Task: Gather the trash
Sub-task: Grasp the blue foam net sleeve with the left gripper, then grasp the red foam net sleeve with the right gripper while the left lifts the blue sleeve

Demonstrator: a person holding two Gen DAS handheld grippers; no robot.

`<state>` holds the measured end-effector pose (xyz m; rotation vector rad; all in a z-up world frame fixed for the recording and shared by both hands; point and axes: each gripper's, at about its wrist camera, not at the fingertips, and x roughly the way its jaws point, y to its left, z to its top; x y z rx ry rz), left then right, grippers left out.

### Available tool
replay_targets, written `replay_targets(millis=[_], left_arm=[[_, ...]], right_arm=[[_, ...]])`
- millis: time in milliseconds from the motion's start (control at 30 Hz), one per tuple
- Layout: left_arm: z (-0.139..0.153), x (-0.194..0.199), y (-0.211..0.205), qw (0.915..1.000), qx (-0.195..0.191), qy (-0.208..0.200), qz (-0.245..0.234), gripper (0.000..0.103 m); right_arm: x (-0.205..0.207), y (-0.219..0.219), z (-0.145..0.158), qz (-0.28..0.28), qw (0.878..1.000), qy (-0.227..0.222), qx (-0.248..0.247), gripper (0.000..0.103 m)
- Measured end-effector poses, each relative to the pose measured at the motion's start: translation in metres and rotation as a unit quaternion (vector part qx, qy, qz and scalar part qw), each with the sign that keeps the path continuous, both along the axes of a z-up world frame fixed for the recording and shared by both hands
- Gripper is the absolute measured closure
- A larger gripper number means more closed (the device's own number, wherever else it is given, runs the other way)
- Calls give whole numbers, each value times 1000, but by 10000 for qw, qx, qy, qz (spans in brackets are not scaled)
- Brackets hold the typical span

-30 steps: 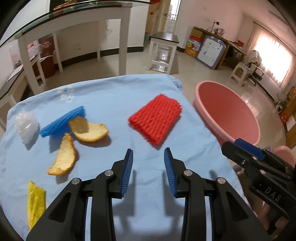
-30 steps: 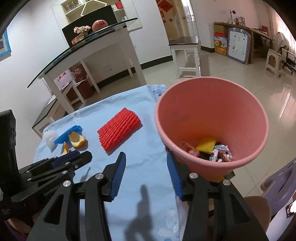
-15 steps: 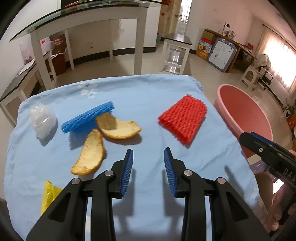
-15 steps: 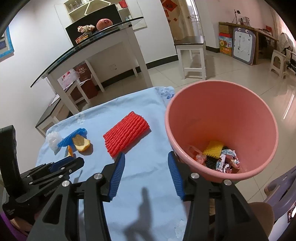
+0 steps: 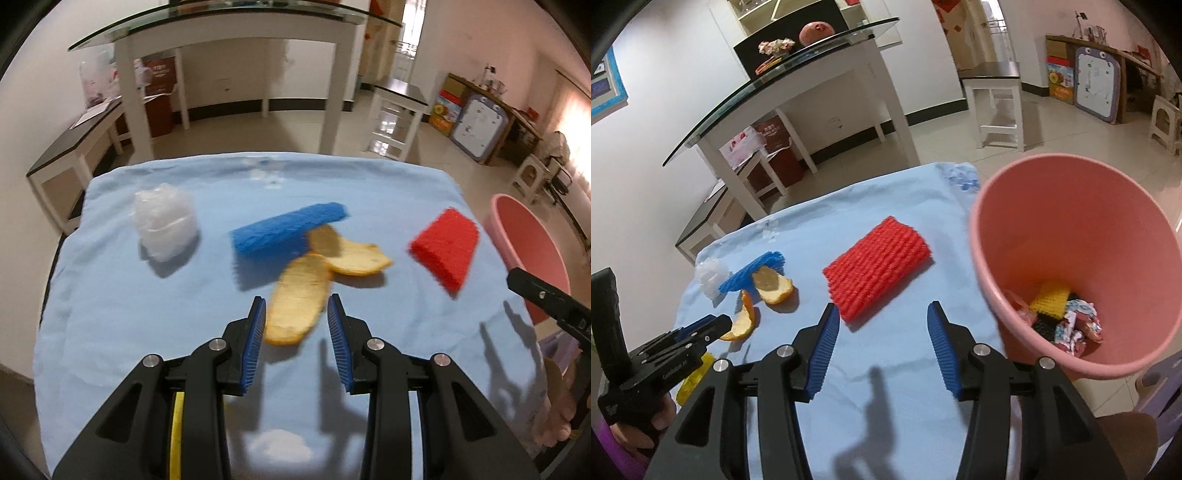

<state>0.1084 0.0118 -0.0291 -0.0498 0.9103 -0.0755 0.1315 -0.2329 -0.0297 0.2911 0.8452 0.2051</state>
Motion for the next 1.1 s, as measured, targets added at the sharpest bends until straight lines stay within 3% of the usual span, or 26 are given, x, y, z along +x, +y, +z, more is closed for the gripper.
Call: replay_targets(millis=[167,400,633,767,833,1100], left_arm=[[10,9,15,9999,0,-90,84,68],[14,32,3,9967,498,-223,-597,68],[-8,55,-5,9921,790,-32,-969,68],[-15,57,2,9932,629,-21,-977,72],[-17,58,7,9944,492,12,-940,93],[0,40,28,9981,94,-191,-574,98]], right_arm=[[8,9,1,110,9999,13,22,53],[16,14,0,141,9999,32,-9,51],[22,11,-7,80,9996,242,79,50],[24,13,-9,66,9996,281,73,49],[25,14,-10,66,9995,307,85,49],[34,19,-16,41,9990,437,93,49]])
